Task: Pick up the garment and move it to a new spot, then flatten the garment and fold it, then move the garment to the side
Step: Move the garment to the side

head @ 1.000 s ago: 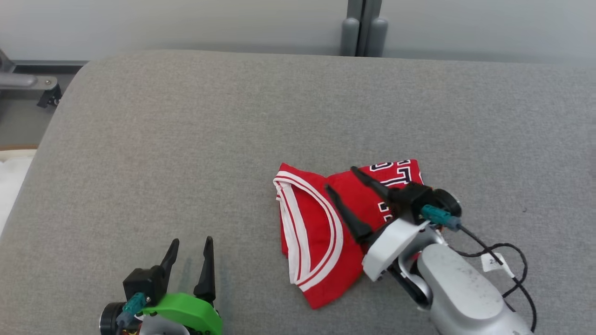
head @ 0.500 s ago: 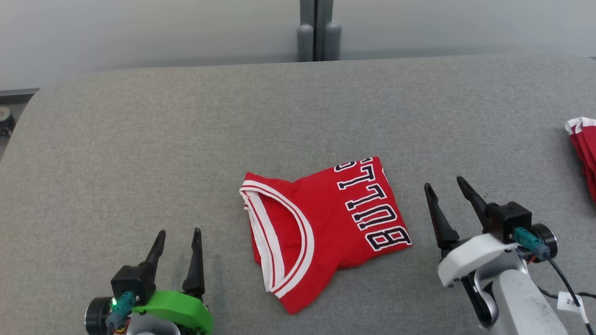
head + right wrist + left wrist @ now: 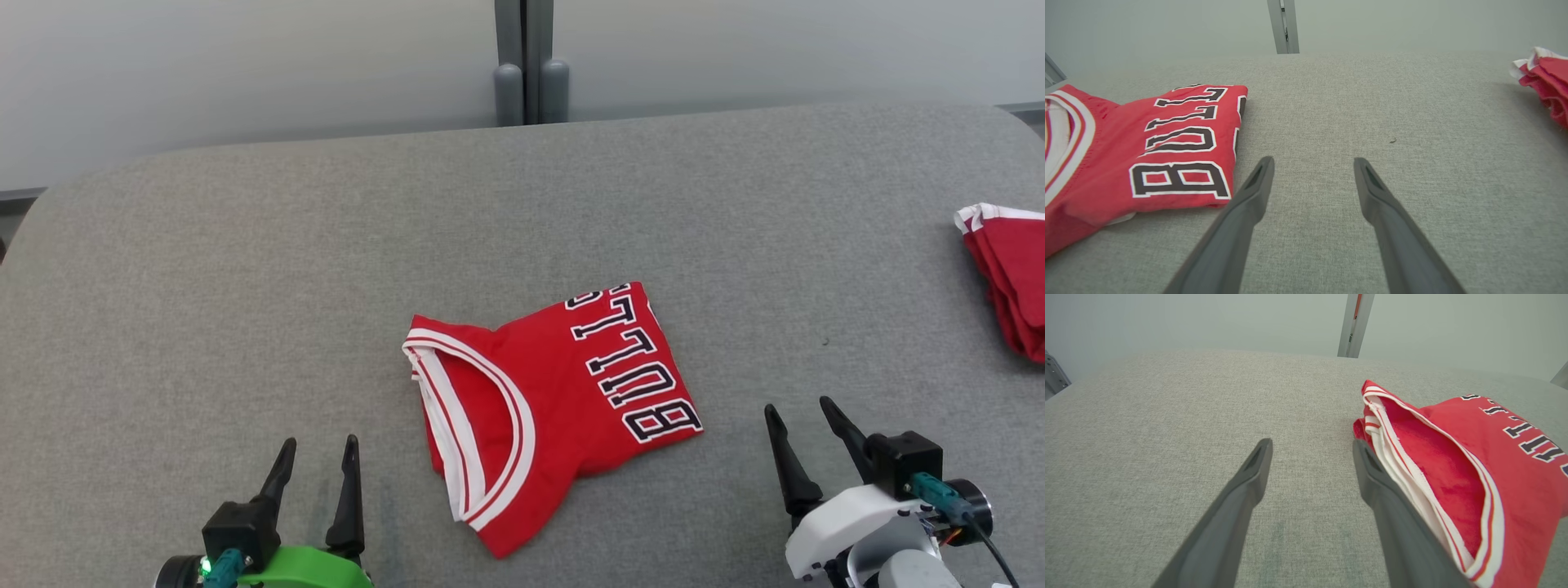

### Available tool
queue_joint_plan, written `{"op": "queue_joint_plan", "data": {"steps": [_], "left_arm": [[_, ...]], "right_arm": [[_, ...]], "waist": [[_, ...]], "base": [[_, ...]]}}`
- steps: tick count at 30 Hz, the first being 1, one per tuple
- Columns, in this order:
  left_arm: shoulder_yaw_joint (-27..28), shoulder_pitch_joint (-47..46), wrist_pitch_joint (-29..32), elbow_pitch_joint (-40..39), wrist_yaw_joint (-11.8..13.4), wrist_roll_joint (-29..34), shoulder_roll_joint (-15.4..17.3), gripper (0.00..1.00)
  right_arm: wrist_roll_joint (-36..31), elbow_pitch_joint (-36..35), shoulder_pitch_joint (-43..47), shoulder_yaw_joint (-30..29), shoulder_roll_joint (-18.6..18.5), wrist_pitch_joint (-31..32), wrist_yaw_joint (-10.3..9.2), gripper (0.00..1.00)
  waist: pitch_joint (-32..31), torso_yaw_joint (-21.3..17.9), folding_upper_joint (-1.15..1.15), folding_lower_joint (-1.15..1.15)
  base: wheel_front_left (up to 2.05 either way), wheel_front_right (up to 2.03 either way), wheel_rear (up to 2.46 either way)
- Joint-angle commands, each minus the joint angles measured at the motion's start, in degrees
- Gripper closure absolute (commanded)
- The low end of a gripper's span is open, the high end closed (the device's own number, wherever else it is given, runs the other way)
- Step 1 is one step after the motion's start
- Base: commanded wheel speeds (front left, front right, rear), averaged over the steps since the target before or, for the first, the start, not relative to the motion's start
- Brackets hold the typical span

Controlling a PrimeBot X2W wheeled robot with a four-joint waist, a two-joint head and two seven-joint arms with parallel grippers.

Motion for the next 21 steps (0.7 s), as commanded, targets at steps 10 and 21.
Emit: {"op": "queue_joint_plan", "data": {"steps": [10,21], "left_arm": [[-0.6,-1.9,0.0,0.2,-0.4,0.7,0.2,0.00],[-1.4,-4.0,0.0,1.2,-1.1,1.2,0.2,0.00]], "right_arm": [[-0.7,5.4,-10.7,6.5,-0.2,-0.2,-0.10,0.00],[1.9,26.9,-21.7,11.9,-0.2,2.4,-0.10,0.65]], "waist": [[3.3,3.4,0.00,0.00],[6.3,7.4,0.00,0.00]], "base": [[0.00,0.00,0.00],[0.00,0.00,0.00]]}}
